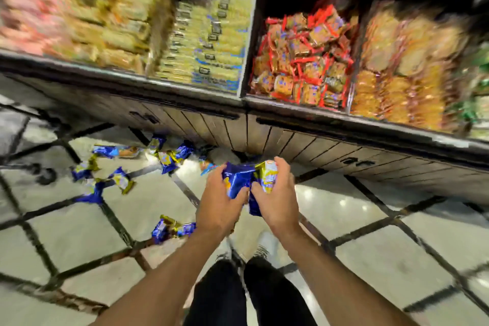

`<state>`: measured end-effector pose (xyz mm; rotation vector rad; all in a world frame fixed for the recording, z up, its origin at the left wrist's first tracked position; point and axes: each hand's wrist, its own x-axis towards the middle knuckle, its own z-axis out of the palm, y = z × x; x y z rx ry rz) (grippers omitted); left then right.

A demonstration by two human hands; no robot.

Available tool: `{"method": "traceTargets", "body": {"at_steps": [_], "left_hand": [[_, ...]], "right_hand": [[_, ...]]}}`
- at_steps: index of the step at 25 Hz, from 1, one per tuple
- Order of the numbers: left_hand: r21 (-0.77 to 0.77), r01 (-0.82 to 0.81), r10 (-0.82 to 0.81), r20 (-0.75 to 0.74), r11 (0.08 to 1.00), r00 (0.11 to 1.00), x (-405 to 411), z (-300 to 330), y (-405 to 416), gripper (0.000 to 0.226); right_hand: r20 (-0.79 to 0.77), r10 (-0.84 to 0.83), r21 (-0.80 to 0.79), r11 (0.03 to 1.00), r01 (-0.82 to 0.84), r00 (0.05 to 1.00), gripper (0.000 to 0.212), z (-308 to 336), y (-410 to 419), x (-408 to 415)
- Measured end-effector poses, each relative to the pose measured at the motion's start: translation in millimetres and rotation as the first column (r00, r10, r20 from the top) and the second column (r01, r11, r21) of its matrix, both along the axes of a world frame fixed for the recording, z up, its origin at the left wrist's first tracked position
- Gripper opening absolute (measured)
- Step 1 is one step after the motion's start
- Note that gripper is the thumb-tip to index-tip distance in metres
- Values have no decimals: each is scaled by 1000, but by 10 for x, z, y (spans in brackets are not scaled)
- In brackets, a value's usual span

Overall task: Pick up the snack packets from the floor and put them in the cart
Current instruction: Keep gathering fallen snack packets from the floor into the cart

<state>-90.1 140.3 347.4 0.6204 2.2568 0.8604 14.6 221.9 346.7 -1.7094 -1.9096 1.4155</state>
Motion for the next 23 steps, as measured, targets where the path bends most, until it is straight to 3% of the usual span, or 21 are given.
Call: {"method": "traceTargets", "body": {"at_steps": [6, 12, 18, 23], "left_hand": [[43, -258, 261, -62, 965, 963, -189, 798, -1066, 58], [89, -597, 603, -119, 798, 789, -626, 999, -2313, 61], [92, -731, 735, -152, 677, 661, -997, 1146, -3968, 62], [106, -818, 822, -156, 565, 548, -1374, 1378, -5018, 62]], "right_hand": [[-51, 234, 49, 972, -231, 971, 70, 799, -721, -480], [-73, 556, 125, 829, -545, 828, 65, 996, -1794, -1195], [-39, 746, 154, 661, -734, 664, 66, 1170, -3196, -1834], [-151, 781, 133, 623, -771, 606, 66, 1368, -4313, -2333]]}}
